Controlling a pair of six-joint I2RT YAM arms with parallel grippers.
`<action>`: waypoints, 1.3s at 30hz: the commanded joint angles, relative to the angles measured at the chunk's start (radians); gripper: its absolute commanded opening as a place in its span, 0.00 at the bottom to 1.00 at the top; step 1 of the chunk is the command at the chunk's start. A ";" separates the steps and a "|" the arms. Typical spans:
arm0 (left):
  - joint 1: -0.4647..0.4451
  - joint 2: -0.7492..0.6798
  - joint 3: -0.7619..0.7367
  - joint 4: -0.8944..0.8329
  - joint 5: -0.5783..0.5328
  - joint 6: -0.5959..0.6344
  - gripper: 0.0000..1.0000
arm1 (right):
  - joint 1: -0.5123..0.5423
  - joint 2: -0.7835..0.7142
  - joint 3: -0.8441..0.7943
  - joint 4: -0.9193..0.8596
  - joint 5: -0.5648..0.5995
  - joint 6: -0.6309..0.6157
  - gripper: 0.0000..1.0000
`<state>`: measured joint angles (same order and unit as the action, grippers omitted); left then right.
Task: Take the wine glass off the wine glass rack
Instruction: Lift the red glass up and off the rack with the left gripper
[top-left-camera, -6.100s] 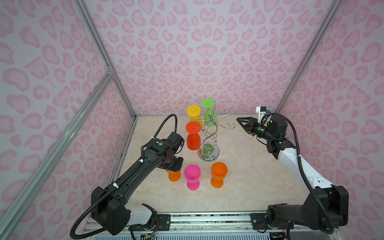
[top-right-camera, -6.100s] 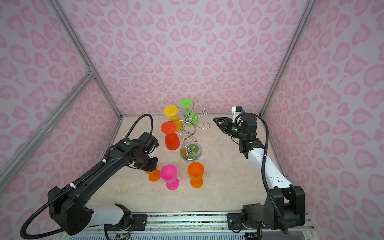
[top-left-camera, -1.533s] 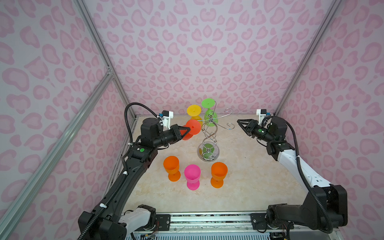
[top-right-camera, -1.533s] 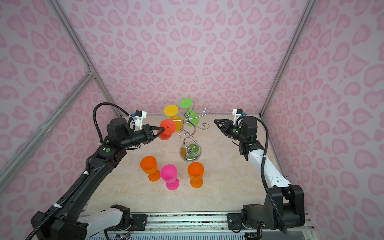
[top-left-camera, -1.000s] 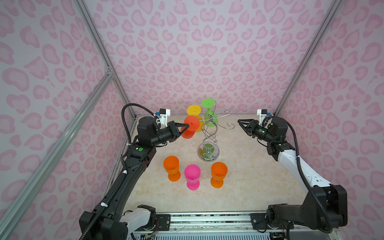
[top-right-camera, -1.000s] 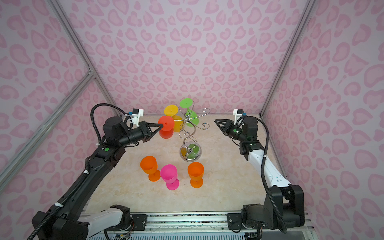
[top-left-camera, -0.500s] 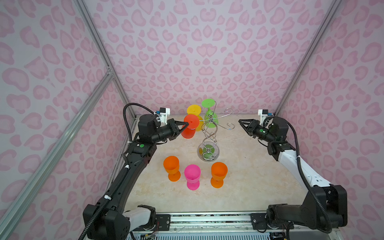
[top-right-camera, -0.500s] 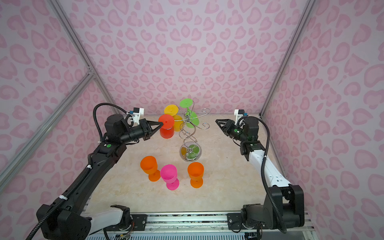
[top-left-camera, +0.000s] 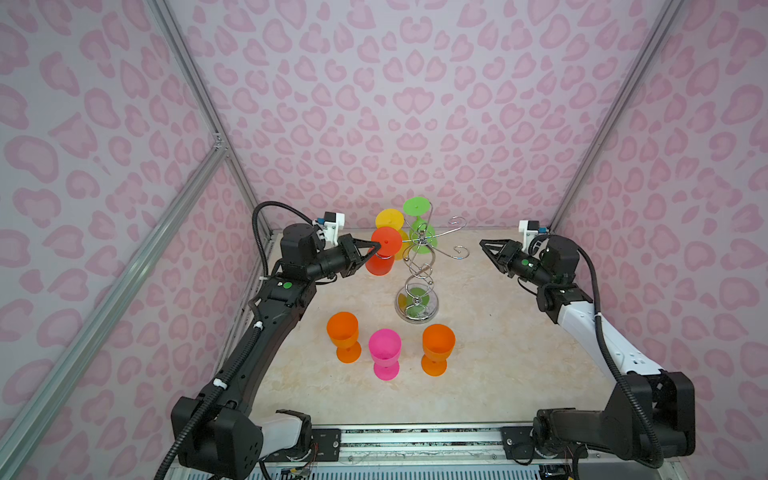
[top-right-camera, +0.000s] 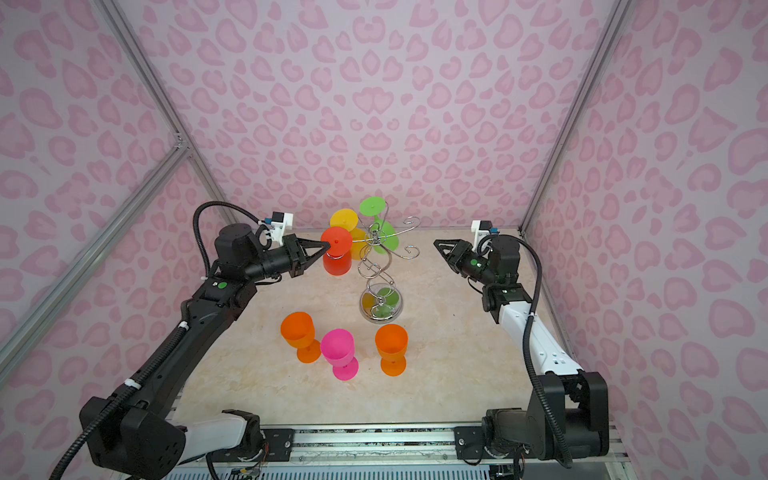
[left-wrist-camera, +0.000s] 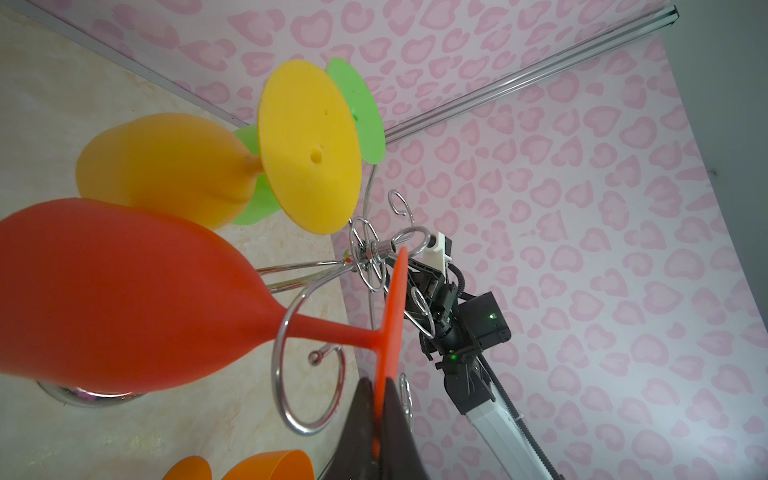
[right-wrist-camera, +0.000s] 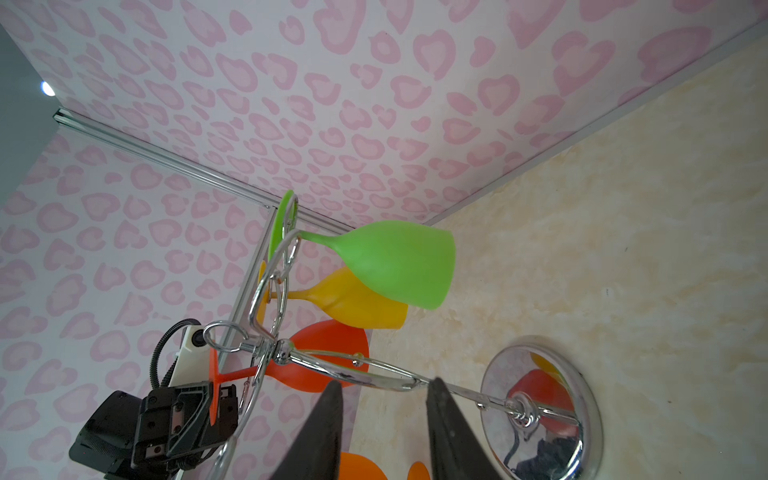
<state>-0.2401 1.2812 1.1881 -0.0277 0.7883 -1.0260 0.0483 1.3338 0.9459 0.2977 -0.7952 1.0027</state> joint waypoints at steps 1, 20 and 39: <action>-0.011 0.007 0.016 0.043 0.023 0.029 0.02 | 0.000 0.008 -0.010 0.049 -0.016 0.012 0.35; -0.069 -0.051 -0.044 0.004 0.020 0.059 0.02 | 0.000 0.001 -0.015 0.050 -0.018 0.015 0.35; -0.073 -0.237 -0.075 -0.276 0.033 0.190 0.02 | 0.000 -0.005 -0.007 0.041 -0.017 0.015 0.35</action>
<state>-0.3134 1.0698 1.0897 -0.2142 0.8078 -0.9085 0.0479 1.3315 0.9371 0.3157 -0.8043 1.0218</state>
